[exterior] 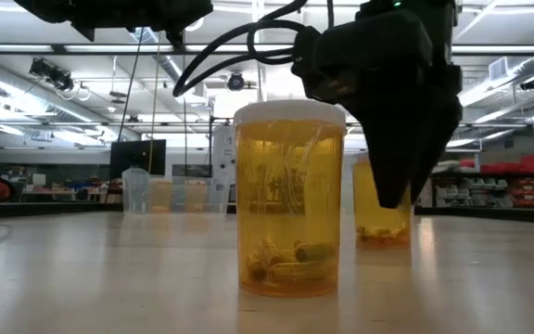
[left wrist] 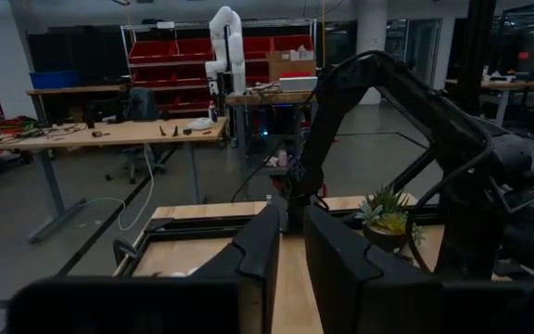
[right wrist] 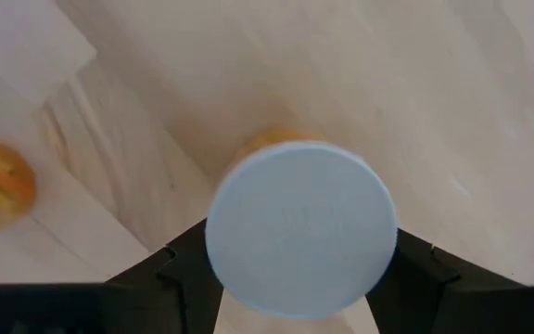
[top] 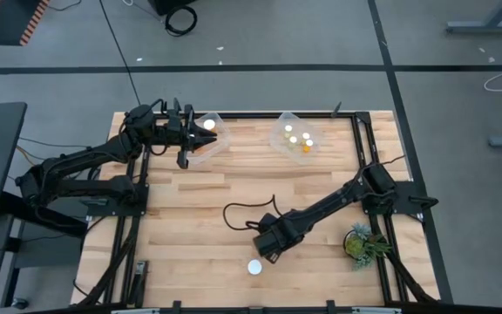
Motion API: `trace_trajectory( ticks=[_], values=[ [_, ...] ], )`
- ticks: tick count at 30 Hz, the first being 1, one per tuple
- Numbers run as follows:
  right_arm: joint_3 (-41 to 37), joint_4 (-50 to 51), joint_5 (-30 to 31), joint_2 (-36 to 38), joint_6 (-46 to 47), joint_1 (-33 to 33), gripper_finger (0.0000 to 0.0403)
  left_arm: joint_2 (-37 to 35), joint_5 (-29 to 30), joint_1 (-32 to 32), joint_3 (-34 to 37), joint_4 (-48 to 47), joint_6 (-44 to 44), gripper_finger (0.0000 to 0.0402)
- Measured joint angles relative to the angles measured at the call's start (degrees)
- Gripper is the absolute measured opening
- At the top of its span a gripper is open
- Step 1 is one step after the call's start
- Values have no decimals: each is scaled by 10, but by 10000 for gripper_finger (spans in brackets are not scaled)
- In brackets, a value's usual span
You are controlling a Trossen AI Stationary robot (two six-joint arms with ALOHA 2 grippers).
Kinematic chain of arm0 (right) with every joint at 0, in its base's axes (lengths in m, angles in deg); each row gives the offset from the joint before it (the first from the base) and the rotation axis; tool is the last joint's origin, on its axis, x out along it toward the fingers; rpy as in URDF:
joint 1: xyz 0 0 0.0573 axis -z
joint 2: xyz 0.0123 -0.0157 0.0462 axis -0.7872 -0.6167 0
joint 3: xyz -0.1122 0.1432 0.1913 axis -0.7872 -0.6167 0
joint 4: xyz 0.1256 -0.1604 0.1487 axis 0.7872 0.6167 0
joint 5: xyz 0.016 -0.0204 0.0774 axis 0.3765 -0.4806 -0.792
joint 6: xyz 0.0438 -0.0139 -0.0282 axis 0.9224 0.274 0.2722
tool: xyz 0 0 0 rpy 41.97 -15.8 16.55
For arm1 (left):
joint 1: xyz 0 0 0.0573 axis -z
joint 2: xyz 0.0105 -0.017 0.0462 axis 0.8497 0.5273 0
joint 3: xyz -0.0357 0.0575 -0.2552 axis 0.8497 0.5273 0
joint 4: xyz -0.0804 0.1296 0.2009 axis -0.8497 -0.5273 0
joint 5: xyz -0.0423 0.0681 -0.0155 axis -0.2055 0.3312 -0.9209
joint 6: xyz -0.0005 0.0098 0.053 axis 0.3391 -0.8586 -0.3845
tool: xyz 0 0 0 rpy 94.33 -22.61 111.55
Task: Pick and place medicine bottles into bin by pill shape (circle, oval)
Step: Move the large orange medicine bottle to the center of the table
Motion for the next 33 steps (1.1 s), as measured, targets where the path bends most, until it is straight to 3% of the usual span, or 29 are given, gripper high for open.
trace_trajectory(
  ticks=[13, 33],
  values=[
    [0, -14, 36, 1, -44, 27, 212, 0, 0, 0, 0, 0, 0, 59],
    [0, -55, 46, 1, -203, 151, 211, 0, 0, 0, 0, 0, 0, 60]
  ],
)
